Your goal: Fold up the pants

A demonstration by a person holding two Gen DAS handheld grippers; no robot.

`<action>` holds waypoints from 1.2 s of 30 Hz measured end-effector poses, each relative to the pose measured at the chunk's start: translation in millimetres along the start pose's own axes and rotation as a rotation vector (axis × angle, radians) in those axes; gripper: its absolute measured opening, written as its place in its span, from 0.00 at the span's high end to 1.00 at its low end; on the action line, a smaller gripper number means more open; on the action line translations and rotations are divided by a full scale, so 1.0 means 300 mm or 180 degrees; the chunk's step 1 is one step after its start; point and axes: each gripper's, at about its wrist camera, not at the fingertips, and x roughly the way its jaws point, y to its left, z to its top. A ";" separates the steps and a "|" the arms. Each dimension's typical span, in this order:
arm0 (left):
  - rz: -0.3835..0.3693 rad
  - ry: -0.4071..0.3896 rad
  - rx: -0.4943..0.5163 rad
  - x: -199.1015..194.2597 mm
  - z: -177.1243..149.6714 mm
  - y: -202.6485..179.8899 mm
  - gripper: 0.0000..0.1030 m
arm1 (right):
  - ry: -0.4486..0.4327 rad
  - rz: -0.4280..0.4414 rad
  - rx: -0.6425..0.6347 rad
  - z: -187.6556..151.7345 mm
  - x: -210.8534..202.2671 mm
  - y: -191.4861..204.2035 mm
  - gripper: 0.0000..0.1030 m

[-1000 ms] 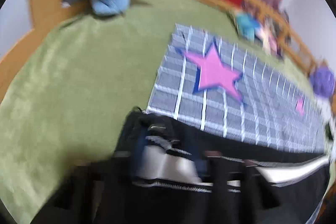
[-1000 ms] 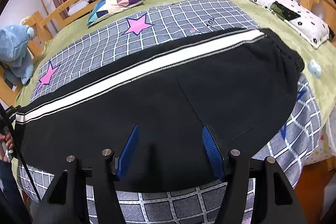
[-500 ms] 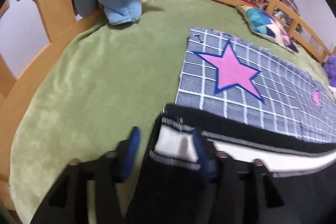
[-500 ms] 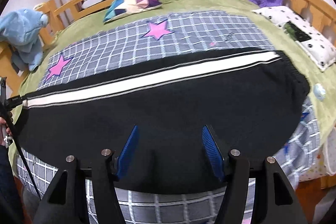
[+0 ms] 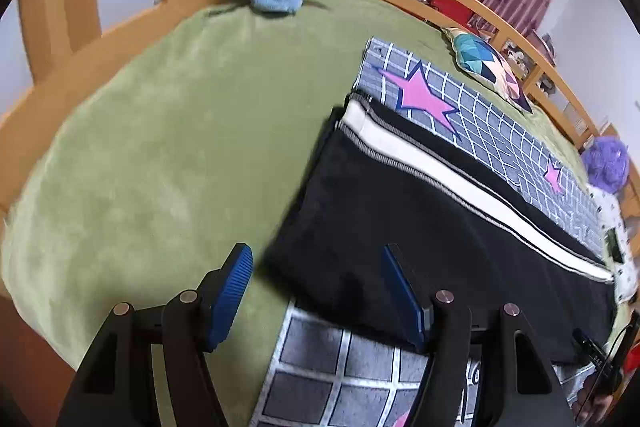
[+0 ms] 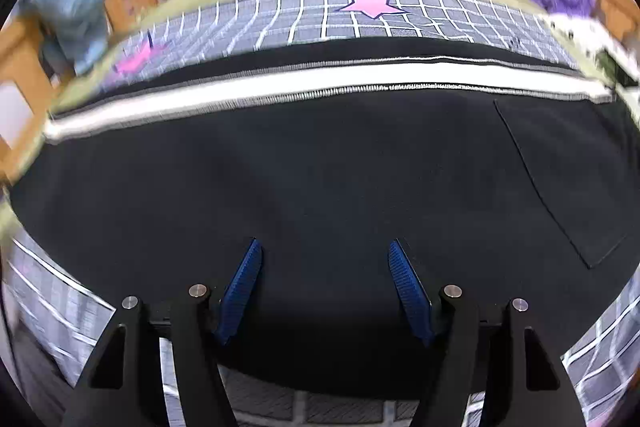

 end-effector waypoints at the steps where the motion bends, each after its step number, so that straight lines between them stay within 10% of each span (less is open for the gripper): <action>1: -0.0018 0.0026 -0.0082 0.016 -0.011 0.014 0.37 | -0.0037 0.0075 0.0105 -0.003 -0.020 -0.007 0.36; 9: -0.0273 0.0040 -0.0695 0.153 -0.049 0.085 0.39 | -0.0245 0.0002 0.0148 -0.046 -0.136 0.004 0.36; 13: -0.0241 -0.0031 -0.0852 0.143 -0.033 0.096 0.72 | -0.0170 -0.0080 0.0012 -0.052 -0.152 0.029 0.47; 20: 0.0621 -0.0542 0.0392 -0.025 0.002 -0.218 0.78 | -0.0276 0.0113 -0.0037 -0.042 -0.182 0.049 0.55; 36: -0.0590 -0.0472 0.1604 -0.199 -0.187 -1.070 0.80 | -0.0332 0.0302 0.0380 -0.092 -0.253 -0.225 0.67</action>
